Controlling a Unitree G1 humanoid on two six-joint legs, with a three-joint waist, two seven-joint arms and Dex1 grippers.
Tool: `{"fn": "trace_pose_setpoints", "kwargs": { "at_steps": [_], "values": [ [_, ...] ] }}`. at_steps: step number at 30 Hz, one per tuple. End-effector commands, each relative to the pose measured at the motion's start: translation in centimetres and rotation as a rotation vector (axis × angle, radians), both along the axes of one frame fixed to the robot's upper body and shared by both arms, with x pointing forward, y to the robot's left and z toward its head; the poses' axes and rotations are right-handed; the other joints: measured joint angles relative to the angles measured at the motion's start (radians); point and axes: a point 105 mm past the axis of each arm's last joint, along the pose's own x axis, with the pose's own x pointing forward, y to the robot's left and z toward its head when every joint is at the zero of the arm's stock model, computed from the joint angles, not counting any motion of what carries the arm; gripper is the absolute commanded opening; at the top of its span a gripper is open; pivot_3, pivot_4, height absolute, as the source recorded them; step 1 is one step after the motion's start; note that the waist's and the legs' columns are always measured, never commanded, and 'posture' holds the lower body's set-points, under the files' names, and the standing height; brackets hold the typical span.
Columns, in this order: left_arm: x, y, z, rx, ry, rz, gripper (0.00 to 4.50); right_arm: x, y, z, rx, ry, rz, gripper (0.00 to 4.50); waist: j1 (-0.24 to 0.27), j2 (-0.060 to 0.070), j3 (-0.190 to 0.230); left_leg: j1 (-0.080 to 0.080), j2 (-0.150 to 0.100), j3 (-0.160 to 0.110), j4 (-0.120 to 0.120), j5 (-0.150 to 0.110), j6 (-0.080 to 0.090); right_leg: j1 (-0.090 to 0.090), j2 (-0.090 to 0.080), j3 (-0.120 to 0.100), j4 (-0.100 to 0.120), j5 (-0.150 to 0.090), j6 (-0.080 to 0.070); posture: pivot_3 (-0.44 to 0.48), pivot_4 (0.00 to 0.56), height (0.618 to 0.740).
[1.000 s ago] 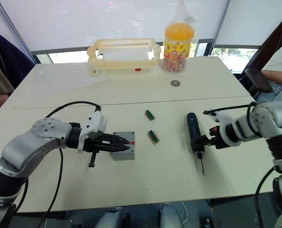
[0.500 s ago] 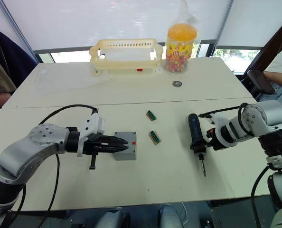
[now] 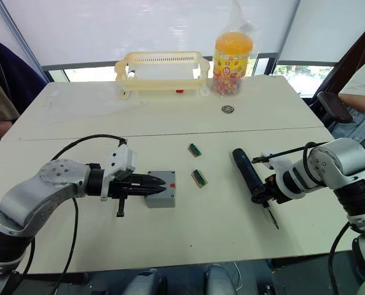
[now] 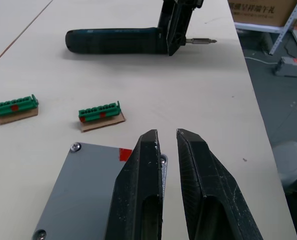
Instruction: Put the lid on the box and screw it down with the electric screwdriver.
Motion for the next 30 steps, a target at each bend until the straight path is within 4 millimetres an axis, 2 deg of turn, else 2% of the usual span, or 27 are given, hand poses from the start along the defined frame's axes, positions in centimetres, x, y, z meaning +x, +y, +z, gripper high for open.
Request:
{"fn": "trace_pose_setpoints", "kwargs": {
  "at_steps": [1, 5, 13, 18, 20, 22, 30],
  "values": [
    [0.2, 0.0, 0.7, 0.006, -0.046, -0.017, 0.56, 0.6, -0.3, -0.2, 0.024, -0.001, -0.052, 1.78, -0.002, -0.001, -0.001, 0.0, 0.0, 0.0, 0.0, 0.0, 0.0, 0.0, 0.0, 0.0, 0.0, 0.0, 0.0, 0.0, 0.15, 0.74],
    [0.5, 0.1, 0.6, 0.011, -0.043, -0.017, 0.56, 0.7, 0.3, 0.2, 0.032, -0.018, -0.004, 1.78, -0.002, -0.001, -0.001, 0.004, 0.0, 0.0, 0.0, 0.0, 0.0, 0.004, 0.0, 0.001, -0.001, 0.0, 0.0, 0.0, 0.15, 0.74],
    [0.7, 0.2, 0.6, 0.02, -0.045, -0.018, 0.56, 0.9, -1.3, -0.6, -0.142, -0.104, 0.263, 1.78, -0.002, -0.001, -0.001, 0.004, 0.0, 0.001, 0.0, 0.0, 0.0, 0.004, 0.0, 0.001, -0.001, 0.0, 0.0, 0.0, 0.15, 0.74],
    [0.6, 0.1, 0.4, 0.017, -0.041, -0.01, 0.56, 1.1, -1.4, -0.8, -0.131, -0.086, 0.274, 1.78, -0.002, -0.001, -0.001, 0.005, 0.001, 0.0, 0.0, 0.0, 0.0, 0.004, 0.0, 0.001, -0.001, 0.0, 0.0, 0.0, 0.15, 0.74],
    [0.5, 0.1, 0.4, 0.015, -0.039, -0.007, 0.56, 1.2, -1.4, -0.8, -0.127, -0.08, 0.259, 2.82, -0.002, -0.002, -0.001, 0.005, 0.001, -0.001, 0.0, 0.0, 0.0, 0.004, 0.0, 0.002, -0.001, 0.0, 0.0, 0.0, 0.15, 0.74],
    [0.5, 0.1, 0.4, 0.013, -0.038, -0.003, 0.56, 1.5, -1.3, -0.7, -0.119, -0.079, 0.234, 3.58, -0.001, -0.002, -0.001, 0.006, 0.001, -0.001, 0.0, 0.0, 0.0, 0.005, 0.0, 0.002, -0.001, 0.0, 0.0, 0.0, 0.15, 0.74],
    [0.4, 0.0, 0.1, 0.005, -0.041, 0.012, 0.56, 1.4, -1.4, -0.8, -0.096, -0.035, 0.178, 3.58, 0.002, -0.002, -0.001, 0.007, 0.001, -0.002, 0.0, 0.0, 0.0, 0.006, 0.0, 0.002, -0.001, 0.0, 0.0, 0.0, 0.15, 0.74]
  ]
}}
